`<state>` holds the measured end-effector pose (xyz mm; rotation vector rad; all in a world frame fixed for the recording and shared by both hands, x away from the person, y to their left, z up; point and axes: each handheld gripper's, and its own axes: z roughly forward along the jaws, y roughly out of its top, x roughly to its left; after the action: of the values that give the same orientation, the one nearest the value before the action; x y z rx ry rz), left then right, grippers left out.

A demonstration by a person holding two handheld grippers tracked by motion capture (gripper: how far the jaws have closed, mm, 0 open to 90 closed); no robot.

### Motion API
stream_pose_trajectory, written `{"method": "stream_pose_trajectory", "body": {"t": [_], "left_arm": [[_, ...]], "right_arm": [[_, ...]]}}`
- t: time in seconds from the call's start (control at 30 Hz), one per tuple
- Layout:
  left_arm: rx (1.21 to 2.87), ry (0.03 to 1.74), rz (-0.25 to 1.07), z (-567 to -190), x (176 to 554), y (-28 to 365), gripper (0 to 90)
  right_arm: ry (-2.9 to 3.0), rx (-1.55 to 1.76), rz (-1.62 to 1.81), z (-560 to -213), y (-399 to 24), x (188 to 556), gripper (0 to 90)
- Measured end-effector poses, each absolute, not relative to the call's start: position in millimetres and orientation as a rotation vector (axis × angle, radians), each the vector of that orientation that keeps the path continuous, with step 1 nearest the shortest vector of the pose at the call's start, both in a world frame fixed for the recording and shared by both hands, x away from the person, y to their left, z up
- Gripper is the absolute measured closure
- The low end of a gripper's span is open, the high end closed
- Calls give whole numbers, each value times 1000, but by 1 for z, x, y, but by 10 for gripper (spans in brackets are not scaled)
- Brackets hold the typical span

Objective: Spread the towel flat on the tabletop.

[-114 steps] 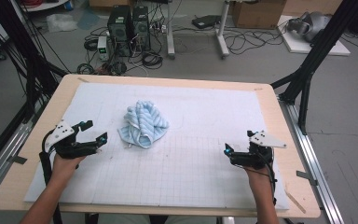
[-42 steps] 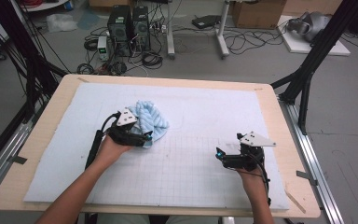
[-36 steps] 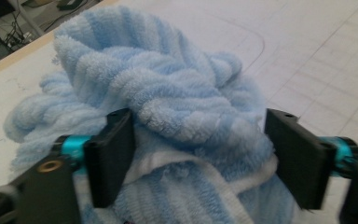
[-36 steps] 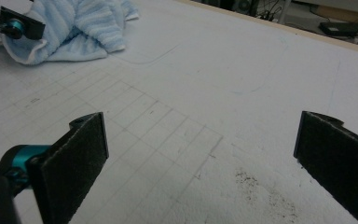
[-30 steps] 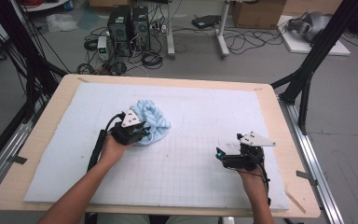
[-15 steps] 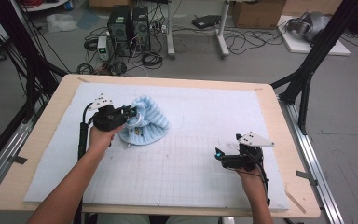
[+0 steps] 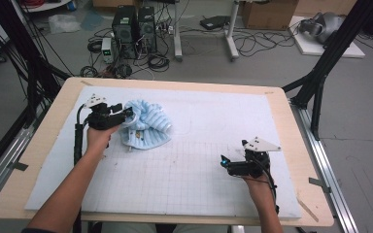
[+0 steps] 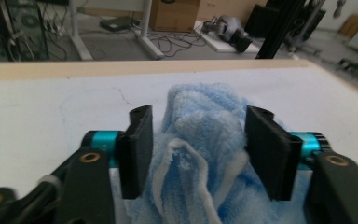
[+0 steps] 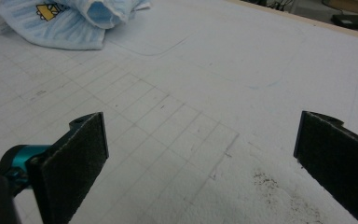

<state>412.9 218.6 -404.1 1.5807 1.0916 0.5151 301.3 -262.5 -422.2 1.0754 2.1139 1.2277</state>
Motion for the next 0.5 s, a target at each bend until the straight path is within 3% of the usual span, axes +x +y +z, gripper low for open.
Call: {"method": "stream_pose_trajectory", "body": {"t": [0.13,0.33,0.4,0.43,0.5], "left_arm": [[1637,979,585,-396,393,219,407],[1701,781,562,-397,370,212,433],[1756,754,596,-402,369,206,394],[1809,793,634,-409,373,199,306],[1834,811,651,-413,376,197,313]], "right_arm": [[2114,1082,1223,-422,-261,300,19],[2122,1076,1217,-423,-258,301,19],[2128,1070,1220,-423,-256,301,19],[2132,1062,1223,-423,-253,301,19],[2144,1053,1227,-423,-249,302,19]]}}
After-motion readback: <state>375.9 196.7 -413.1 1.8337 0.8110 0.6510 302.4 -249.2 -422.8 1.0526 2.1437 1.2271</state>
